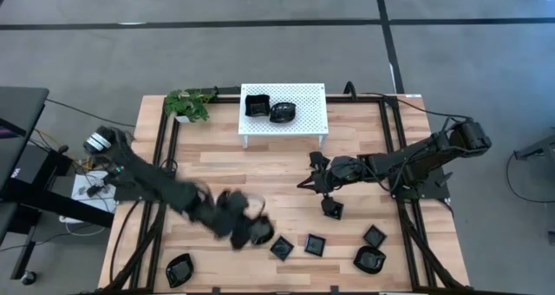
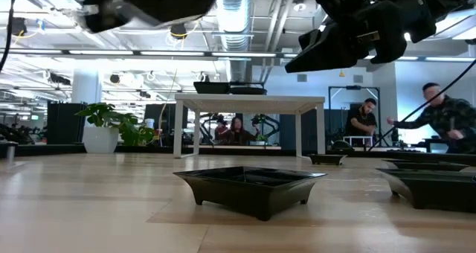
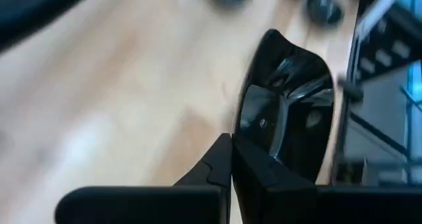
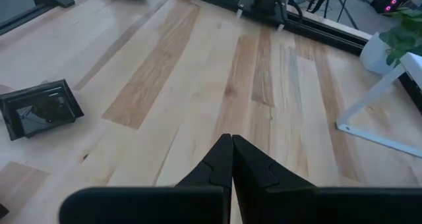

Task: Pick & Place Mini shaped plates
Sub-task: Stack the black leaf-shaped plate on top of the black leaf-shaped plates on the shelf

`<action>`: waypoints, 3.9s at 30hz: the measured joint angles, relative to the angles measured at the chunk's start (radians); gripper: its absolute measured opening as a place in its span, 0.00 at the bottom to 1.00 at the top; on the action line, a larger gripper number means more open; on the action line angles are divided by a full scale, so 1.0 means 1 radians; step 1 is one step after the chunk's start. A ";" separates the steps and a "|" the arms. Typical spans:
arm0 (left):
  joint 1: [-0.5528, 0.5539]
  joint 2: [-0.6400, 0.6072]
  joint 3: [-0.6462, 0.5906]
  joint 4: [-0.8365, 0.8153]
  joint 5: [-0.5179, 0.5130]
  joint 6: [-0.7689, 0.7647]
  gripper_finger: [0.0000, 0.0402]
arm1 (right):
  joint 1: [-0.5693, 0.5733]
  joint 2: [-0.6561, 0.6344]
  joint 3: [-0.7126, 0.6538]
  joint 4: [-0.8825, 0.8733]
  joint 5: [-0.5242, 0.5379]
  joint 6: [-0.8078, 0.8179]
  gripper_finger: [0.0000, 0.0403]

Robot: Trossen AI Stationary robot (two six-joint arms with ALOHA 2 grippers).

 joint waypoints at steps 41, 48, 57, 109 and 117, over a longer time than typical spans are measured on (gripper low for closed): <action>1.048 0.164 0.400 0.005 0.579 1.183 0.02 | -0.181 0.113 0.164 -0.055 0.052 -0.149 0.00; 1.107 0.222 0.405 0.001 0.583 1.219 0.02 | -0.275 0.068 0.164 -0.056 0.212 -0.149 0.00; 1.098 0.248 0.405 0.004 0.586 1.291 0.03 | -0.334 0.064 0.163 -0.060 0.211 -0.200 0.00; 0.399 -0.313 -0.034 -0.334 0.468 0.553 0.19 | -0.303 0.064 0.163 0.016 0.106 -0.298 0.11; 0.026 -0.383 -0.241 -0.321 0.461 -0.089 0.25 | -0.275 0.065 0.163 0.071 0.106 -0.297 0.27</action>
